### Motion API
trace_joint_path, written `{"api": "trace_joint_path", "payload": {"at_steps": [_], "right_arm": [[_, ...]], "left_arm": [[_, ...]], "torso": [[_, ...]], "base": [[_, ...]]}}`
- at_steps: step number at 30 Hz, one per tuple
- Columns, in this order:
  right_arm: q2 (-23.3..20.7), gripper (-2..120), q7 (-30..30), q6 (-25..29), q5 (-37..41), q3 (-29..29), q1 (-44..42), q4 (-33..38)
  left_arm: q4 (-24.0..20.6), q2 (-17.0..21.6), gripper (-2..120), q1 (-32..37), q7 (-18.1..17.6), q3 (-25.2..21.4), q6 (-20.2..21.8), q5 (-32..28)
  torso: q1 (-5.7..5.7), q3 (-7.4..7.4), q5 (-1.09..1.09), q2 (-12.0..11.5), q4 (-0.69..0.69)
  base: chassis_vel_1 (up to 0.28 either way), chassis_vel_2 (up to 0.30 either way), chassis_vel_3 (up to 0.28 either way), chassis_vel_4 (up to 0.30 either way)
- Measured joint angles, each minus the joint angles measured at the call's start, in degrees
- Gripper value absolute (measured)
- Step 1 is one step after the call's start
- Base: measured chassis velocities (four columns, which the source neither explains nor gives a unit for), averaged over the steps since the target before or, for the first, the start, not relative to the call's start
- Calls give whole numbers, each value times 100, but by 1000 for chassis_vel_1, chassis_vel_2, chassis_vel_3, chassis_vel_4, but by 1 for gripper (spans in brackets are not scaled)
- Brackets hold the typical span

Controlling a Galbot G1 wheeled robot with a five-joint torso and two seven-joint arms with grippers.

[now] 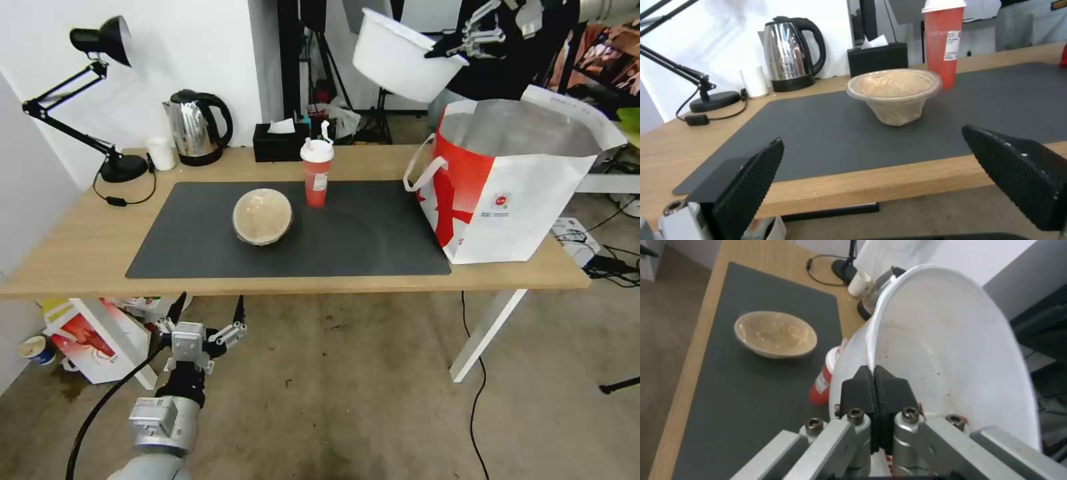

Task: Pick up the trash from the table and place it into the takeout bag.

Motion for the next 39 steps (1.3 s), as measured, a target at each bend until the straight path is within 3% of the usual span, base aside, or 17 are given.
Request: {"api": "trace_joint_path", "payload": {"at_steps": [39], "right_arm": [[-796, 0, -53, 88, -105, 1128, -1219, 191]], "left_arm": [[0, 0, 100, 0, 0, 0, 0, 0]], "torso": [[0, 0, 1, 0, 1]], "base": [[0, 0, 0, 0]]}}
